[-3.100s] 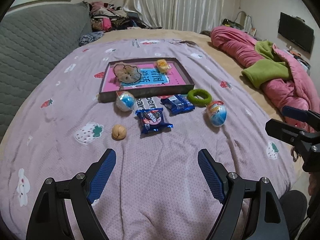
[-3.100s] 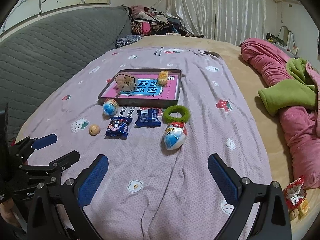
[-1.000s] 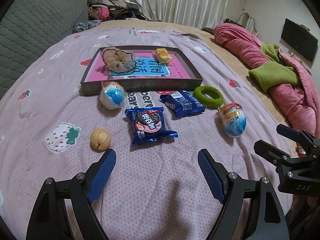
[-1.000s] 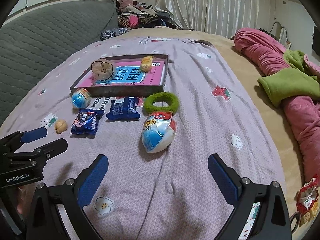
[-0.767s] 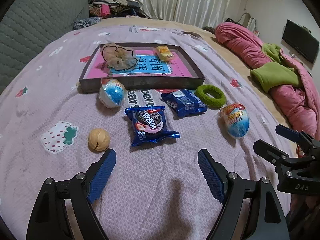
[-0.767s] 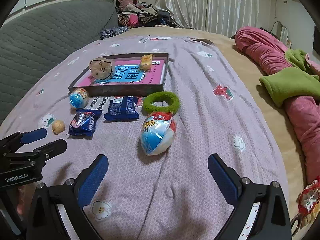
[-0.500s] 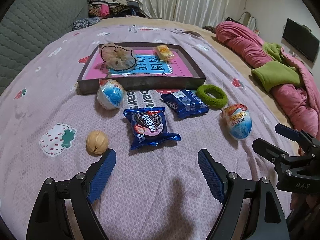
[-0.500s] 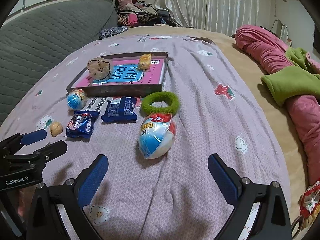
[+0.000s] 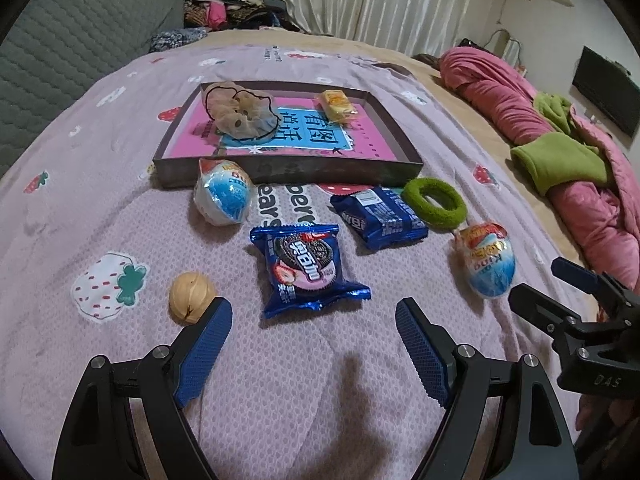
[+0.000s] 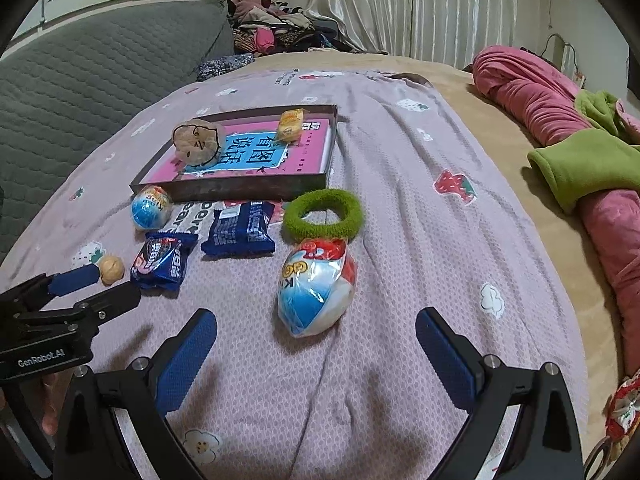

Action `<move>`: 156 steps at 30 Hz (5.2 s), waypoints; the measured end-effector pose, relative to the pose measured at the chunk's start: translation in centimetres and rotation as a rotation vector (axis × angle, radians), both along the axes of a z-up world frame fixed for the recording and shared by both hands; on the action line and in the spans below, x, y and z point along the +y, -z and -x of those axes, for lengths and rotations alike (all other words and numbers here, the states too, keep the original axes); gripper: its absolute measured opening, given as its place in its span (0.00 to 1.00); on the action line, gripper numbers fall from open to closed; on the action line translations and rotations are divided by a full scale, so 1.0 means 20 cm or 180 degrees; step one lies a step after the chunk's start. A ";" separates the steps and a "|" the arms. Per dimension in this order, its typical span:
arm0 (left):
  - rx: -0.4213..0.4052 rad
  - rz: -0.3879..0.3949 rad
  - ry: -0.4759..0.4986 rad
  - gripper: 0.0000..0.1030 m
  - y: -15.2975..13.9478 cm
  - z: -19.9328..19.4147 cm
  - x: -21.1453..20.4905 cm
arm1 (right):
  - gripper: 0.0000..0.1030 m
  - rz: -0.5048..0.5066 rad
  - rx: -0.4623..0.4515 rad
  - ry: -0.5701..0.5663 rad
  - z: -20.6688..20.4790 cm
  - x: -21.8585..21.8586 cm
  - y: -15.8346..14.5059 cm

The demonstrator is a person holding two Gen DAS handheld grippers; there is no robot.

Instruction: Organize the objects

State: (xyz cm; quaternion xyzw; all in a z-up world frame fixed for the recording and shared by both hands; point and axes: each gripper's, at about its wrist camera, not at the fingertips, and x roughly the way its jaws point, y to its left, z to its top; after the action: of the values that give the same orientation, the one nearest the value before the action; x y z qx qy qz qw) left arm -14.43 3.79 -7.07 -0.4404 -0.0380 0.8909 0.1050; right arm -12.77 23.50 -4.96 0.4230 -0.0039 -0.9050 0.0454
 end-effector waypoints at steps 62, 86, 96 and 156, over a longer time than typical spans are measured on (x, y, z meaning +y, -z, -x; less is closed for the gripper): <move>-0.0024 0.0368 -0.0138 0.53 0.06 0.11 0.09 | 0.51 0.0185 -0.0091 -0.0309 0.14 -0.13 0.11; 0.0568 0.0411 -0.0384 0.53 -0.44 -0.41 -0.20 | 0.51 0.0095 0.0459 -0.0552 -0.32 -0.47 -0.36; 0.0732 0.0395 -0.0393 0.53 -0.58 -0.51 -0.31 | 0.51 -0.0021 0.0629 -0.0565 -0.39 -0.56 -0.53; 0.0936 0.0280 -0.0434 0.53 -0.85 -0.04 -0.46 | 0.51 -0.0149 0.0867 -0.0448 0.08 -0.61 -0.80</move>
State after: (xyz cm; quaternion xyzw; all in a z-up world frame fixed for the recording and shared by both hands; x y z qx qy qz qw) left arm -13.57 -5.46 9.91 -0.3059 -0.0130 0.9515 0.0294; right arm -14.37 11.37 11.13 0.2965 0.0530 -0.9484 0.0989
